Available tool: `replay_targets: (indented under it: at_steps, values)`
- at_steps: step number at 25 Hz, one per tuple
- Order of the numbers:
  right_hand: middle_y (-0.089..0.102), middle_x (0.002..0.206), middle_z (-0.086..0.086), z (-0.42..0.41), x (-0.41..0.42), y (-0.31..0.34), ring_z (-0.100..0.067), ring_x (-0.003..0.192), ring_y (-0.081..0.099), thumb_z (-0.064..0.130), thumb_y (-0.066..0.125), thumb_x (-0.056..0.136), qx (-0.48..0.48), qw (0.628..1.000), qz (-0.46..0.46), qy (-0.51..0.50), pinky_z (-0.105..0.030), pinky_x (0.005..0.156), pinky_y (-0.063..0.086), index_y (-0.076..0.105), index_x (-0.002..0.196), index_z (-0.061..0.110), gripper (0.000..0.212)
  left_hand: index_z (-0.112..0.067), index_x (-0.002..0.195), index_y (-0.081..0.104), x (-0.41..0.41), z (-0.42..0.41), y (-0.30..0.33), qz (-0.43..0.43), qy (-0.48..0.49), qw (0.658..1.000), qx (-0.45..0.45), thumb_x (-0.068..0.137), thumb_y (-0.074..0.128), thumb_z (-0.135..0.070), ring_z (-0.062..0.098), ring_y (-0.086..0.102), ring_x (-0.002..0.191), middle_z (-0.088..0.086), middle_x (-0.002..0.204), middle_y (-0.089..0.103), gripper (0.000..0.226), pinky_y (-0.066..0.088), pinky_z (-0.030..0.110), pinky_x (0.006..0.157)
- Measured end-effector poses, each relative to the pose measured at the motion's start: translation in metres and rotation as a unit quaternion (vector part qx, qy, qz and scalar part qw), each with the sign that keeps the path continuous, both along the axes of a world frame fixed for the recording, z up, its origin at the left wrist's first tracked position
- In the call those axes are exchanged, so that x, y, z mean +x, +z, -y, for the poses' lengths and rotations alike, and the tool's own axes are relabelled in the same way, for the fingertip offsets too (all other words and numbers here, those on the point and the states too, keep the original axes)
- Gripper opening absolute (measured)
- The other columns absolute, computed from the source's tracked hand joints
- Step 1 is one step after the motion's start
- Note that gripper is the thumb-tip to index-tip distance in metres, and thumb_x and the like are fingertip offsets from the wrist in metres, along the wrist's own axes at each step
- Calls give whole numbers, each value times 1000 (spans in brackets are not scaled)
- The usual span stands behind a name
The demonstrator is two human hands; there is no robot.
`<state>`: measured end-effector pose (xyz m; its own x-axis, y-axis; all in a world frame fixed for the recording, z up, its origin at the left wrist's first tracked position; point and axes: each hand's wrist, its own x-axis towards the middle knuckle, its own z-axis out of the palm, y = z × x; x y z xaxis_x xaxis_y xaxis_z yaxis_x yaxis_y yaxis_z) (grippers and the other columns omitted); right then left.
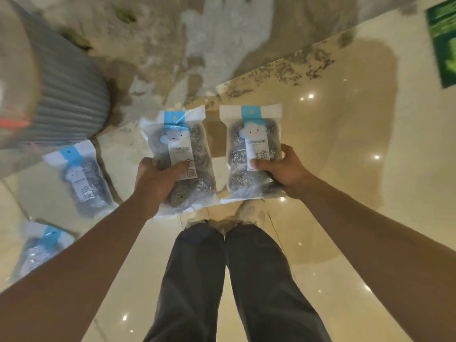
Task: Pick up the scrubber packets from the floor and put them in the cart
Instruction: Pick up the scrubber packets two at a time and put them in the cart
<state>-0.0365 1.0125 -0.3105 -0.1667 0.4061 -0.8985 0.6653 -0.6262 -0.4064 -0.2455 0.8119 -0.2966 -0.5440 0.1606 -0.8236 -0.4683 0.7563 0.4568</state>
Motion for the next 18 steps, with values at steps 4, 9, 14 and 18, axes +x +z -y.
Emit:
replay_targets:
  at_steps: [4,9,14,18]
  values:
    - [79,122,-11,-18,-6,183,-31,111,76,5,83,86,-57,990,-126,15,-44,94,63,67,134,7,51,-21,92,69,-7,-24,175,-18,-17,998,61,86,81,-16,10,78,71,-13,70,78,13,61,24,59]
    - [82,113,-4,-39,-16,394,-20,101,80,46,82,88,93,982,-154,61,-44,94,64,73,123,15,48,-15,118,70,2,-47,354,-73,-13,985,157,90,77,-11,6,75,88,-3,105,78,30,55,10,66]
    - [79,123,-2,-34,2,557,-18,111,77,20,71,100,159,959,-230,41,-41,100,60,69,132,17,32,-21,114,73,13,-54,511,-73,-32,968,239,91,78,-22,12,77,94,-8,100,80,23,58,35,92]
    - [78,109,11,-35,17,637,-1,89,79,16,72,99,173,950,-261,-3,-24,71,64,62,132,24,35,-15,117,75,6,-61,597,-73,-62,954,283,92,78,-20,10,78,93,-5,100,82,26,62,29,86]
